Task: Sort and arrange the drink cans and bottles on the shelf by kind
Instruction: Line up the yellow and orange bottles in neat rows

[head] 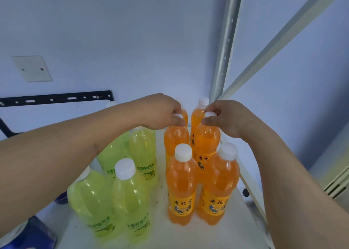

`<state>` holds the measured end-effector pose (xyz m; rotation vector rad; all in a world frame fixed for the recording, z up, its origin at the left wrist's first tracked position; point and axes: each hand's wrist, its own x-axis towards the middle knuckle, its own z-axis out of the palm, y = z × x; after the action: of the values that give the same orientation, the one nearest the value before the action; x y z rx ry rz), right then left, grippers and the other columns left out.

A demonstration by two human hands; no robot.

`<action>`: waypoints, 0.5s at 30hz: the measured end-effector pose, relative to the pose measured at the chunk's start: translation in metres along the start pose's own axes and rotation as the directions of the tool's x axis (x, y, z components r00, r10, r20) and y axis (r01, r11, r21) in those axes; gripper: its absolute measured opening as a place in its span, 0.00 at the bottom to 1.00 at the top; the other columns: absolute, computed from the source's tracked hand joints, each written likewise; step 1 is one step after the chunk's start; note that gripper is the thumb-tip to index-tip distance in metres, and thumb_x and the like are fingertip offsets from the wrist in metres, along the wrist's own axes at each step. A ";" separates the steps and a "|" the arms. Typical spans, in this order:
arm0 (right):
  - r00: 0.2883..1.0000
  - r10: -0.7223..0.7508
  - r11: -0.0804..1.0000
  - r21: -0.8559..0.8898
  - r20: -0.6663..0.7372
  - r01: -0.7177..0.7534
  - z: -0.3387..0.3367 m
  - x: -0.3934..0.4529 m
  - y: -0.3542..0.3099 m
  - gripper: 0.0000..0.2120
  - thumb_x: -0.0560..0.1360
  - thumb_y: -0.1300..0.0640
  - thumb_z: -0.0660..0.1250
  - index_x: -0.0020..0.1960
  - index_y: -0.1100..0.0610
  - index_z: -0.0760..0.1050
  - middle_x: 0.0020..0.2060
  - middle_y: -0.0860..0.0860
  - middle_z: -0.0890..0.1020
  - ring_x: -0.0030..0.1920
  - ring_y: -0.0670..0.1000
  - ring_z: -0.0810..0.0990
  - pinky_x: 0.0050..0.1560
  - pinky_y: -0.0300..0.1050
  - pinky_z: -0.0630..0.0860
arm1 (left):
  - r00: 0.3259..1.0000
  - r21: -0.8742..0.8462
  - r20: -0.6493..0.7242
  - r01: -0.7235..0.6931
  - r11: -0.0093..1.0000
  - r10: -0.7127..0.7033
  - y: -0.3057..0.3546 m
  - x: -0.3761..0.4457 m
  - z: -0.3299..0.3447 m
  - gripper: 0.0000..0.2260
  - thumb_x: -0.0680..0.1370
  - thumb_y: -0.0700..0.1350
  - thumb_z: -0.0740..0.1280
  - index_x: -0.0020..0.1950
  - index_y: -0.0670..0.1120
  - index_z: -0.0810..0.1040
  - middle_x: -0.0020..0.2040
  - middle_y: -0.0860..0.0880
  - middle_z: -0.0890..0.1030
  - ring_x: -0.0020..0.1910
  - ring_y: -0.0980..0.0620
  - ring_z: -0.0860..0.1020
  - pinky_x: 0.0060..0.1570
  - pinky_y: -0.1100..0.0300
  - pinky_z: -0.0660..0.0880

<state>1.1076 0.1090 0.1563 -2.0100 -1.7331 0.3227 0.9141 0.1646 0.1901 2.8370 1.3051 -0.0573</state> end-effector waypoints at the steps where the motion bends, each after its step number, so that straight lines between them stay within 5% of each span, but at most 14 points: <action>1: 1.000 0.004 1.000 0.006 -0.005 -0.004 0.000 0.000 0.000 0.18 0.75 0.47 0.71 0.63 0.51 0.76 0.57 0.49 0.80 0.51 0.49 0.75 0.49 0.42 0.69 | 1.000 0.003 -0.001 0.011 1.000 -0.011 0.001 -0.001 0.000 0.20 0.81 0.60 0.61 0.65 0.48 0.76 0.51 0.53 0.76 0.50 0.52 0.73 0.47 0.59 0.69; 5: 0.999 0.037 0.991 0.126 -0.012 -0.035 -0.003 -0.016 -0.002 0.23 0.76 0.42 0.67 0.68 0.49 0.72 0.60 0.47 0.78 0.53 0.48 0.75 0.50 0.42 0.69 | 0.998 -0.032 -0.004 0.062 0.998 -0.062 0.010 -0.017 -0.001 0.24 0.81 0.62 0.59 0.70 0.49 0.72 0.61 0.48 0.78 0.57 0.49 0.75 0.55 0.55 0.73; 8: 0.993 0.037 0.946 0.323 -0.108 0.000 -0.015 -0.056 -0.006 0.17 0.76 0.38 0.64 0.60 0.45 0.76 0.51 0.38 0.79 0.51 0.42 0.78 0.46 0.37 0.69 | 0.992 -0.164 -0.099 0.060 0.985 -0.077 0.022 -0.044 -0.008 0.25 0.81 0.63 0.56 0.71 0.48 0.71 0.65 0.48 0.77 0.60 0.49 0.75 0.58 0.55 0.72; 12: 0.999 0.035 0.864 0.502 -0.001 -0.030 -0.012 -0.111 -0.004 0.19 0.65 0.35 0.68 0.53 0.40 0.78 0.46 0.35 0.82 0.46 0.32 0.79 0.40 0.29 0.71 | 0.994 -0.320 -0.099 0.019 0.947 -0.054 0.042 -0.087 0.001 0.27 0.78 0.66 0.55 0.68 0.50 0.72 0.61 0.51 0.79 0.57 0.51 0.76 0.58 0.52 0.74; 15: 0.997 0.071 0.855 0.514 0.023 -0.073 0.007 -0.124 0.005 0.15 0.66 0.39 0.70 0.51 0.41 0.79 0.42 0.35 0.84 0.43 0.34 0.81 0.35 0.28 0.74 | 0.997 -0.279 -0.080 -0.002 0.960 -0.021 0.056 -0.103 0.022 0.25 0.78 0.66 0.56 0.64 0.49 0.71 0.48 0.53 0.76 0.48 0.52 0.75 0.44 0.56 0.72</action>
<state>1.0865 -0.0110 0.1328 -1.6739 -1.3805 0.7323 0.8886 0.0492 0.1719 2.6177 1.2297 0.2277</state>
